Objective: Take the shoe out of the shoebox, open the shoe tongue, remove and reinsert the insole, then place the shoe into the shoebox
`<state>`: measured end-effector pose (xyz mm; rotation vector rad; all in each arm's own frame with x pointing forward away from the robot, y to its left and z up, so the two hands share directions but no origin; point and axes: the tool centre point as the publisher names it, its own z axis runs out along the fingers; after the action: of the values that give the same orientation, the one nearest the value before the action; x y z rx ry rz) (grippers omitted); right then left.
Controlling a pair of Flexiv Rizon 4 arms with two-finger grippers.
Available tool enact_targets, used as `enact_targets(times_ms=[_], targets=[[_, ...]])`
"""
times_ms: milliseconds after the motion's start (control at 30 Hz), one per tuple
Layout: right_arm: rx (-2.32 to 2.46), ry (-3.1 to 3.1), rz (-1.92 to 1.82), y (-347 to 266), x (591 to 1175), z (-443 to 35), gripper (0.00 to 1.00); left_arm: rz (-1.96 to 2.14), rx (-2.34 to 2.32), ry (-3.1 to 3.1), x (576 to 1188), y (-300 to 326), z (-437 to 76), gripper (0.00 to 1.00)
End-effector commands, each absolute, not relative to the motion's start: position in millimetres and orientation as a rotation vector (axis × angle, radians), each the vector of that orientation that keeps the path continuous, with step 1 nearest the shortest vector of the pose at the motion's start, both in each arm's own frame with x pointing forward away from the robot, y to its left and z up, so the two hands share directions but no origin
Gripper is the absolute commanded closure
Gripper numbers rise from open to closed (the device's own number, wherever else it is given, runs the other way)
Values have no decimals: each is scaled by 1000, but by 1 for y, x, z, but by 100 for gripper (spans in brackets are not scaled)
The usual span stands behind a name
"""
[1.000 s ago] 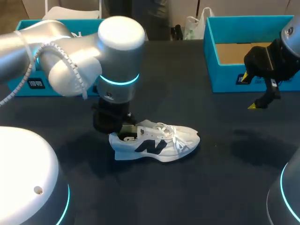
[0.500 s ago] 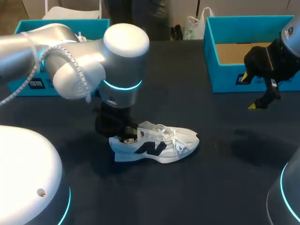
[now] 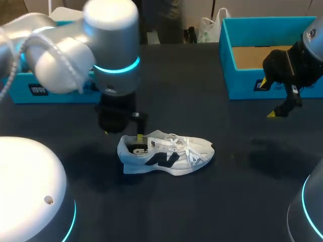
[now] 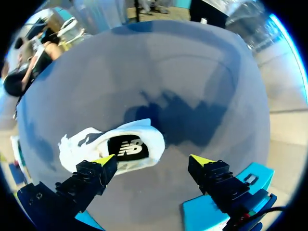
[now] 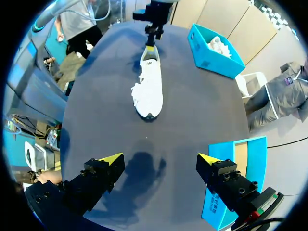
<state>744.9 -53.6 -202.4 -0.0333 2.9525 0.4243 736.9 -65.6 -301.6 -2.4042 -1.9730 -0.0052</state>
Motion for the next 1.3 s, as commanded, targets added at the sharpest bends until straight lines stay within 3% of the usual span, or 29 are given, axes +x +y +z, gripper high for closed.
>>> enact_targets(times_ms=[33, 367, 833, 1300], targets=[[-33, 2953, 421, -53, 746, -203, 0, 130, -2379, -2095, 731, -42, -287, 0], [-33, 2953, 421, -53, 746, -203, 0, 421, -2188, -2177, 724, -12, -278, 0], [-33, 2953, 421, -53, 746, -203, 0, 421, -2188, -2177, 724, -12, -278, 0], [-33, 2953, 421, -53, 746, -203, 0, 601, -1627, -2440, 749, 19, -272, 0]])
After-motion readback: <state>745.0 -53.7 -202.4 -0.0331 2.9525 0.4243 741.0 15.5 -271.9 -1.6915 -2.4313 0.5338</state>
